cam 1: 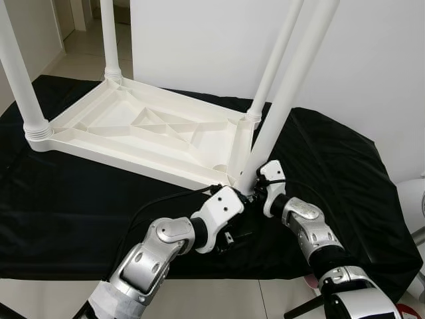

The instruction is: Building children table

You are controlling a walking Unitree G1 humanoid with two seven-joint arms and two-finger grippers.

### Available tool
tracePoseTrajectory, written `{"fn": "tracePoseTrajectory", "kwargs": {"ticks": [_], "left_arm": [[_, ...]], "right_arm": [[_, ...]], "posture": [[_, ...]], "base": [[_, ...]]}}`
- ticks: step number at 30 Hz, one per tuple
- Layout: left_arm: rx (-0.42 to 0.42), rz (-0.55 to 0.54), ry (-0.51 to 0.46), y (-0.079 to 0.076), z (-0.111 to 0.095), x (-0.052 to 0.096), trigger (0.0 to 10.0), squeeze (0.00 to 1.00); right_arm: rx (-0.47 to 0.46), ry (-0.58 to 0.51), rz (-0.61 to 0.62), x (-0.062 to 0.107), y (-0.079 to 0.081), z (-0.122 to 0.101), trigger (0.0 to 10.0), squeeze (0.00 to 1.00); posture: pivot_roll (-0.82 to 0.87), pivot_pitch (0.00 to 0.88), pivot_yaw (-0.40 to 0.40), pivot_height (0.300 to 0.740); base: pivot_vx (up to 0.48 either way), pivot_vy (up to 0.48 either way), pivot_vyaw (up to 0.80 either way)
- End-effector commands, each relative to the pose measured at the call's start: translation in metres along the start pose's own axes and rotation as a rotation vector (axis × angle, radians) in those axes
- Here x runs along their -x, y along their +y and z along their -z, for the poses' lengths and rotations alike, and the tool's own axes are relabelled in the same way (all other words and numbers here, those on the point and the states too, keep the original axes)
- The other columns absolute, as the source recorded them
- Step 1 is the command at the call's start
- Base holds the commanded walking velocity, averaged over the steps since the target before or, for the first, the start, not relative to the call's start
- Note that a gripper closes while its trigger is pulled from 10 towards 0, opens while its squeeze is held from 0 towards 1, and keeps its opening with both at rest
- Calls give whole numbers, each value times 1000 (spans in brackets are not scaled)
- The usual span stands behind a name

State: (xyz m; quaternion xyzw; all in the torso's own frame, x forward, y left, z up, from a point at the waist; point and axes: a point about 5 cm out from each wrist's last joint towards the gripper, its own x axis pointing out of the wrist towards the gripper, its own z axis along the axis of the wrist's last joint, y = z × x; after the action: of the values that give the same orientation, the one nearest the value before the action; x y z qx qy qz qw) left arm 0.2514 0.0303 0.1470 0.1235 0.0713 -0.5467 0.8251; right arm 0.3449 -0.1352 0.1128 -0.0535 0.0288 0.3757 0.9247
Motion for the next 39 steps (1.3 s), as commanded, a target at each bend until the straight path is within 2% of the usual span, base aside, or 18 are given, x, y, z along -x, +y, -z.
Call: {"fn": "tracePoseTrajectory", "kwargs": {"ticks": [1, 9, 10, 11, 12, 16, 18, 19, 24, 25, 30, 31, 33, 35, 36, 37, 38, 39], "left_arm": [[-14, -16, -6, 1, -4, -1, 10000, 0], [-17, -11, -8, 1, -5, -2, 10000, 0], [-17, -9, -9, 1, -5, -2, 10000, 0], [-17, -8, -9, 1, -5, -2, 10000, 0], [-16, -6, -9, 0, -5, -3, 10000, 0], [-15, -5, -10, 0, -5, -3, 10000, 0], [-12, -4, -10, -1, -4, -3, 10000, 0], [-6, -4, -11, -2, -4, -4, 10000, 0], [-4, -4, -12, -3, -4, -4, 10000, 0], [-3, -2, -14, -5, -3, -4, 10000, 0], [-2, 0, -14, -5, -3, -4, 10000, 0], [-2, 3, -12, -6, -3, -4, 10000, 0], [-2, 3, -12, -6, -3, -4, 10000, 0], [-2, 7, -11, -6, -2, -4, 10000, 0], [-2, 7, -11, -6, -2, -4, 10000, 0], [-2, 9, -10, -7, -2, -5, 10000, 0], [-2, 9, -10, -7, -2, -5, 10000, 0], [-1, 11, -10, -7, -2, -5, 10000, 0]], "right_arm": [[-15, 39, -36, 1, 3, 10, 0, 0], [-37, 25, -55, 4, 4, 16, 0, 0], [-41, 27, -56, 5, 4, 17, 627, 0], [-43, 29, -58, 6, 4, 18, 627, 0], [-55, 26, -44, 7, 3, 19, 10000, 0], [-75, 22, -24, 8, 2, 20, 10000, 0], [-80, 11, 8, 8, 2, 20, 10000, 0], [-82, -6, 80, 7, 5, 20, 10000, 0], [-85, -10, 141, 7, 6, 21, 10000, 0], [-98, -4, 241, 7, 7, 21, 10000, 0], [-99, -1, 303, 7, 9, 21, 10000, 0], [-142, 18, 411, 9, 10, 22, 10000, 0], [-142, 18, 411, 9, 10, 22, 10000, 0], [-167, 42, 532, 11, 11, 24, 10000, 0], [-167, 42, 532, 11, 11, 24, 10000, 0], [-178, 54, 609, 11, 16, 25, 10000, 0], [-178, 54, 609, 11, 16, 25, 10000, 0], [-186, 58, 675, 11, 22, 24, 10000, 0]], "posture": [[58, 0, -156, 740], [47, 0, -149, 740], [47, 0, -149, 740], [47, 0, -149, 740], [43, 0, -149, 740], [41, 0, -152, 740], [39, 0, -155, 740], [36, 0, -159, 740], [37, 0, -165, 740], [36, 0, -169, 740], [35, 0, -167, 740], [34, 0, -167, 740], [34, 0, -167, 740], [33, 0, -166, 740], [33, 0, -166, 740], [33, 0, -169, 740], [33, 0, -169, 740], [34, 0, -169, 740]], "base": [[0, 0, 0], [0, 0, 0], [0, 0, 0], [0, 0, 0], [0, 0, 0], [0, 0, 0], [0, 0, 0], [0, 0, 0], [0, 0, 0], [0, 0, 0], [0, 0, 0], [0, 0, 0], [0, 0, 0], [0, 0, 0], [0, 0, 0], [0, 0, 0], [0, 0, 0], [0, 0, 0]]}}
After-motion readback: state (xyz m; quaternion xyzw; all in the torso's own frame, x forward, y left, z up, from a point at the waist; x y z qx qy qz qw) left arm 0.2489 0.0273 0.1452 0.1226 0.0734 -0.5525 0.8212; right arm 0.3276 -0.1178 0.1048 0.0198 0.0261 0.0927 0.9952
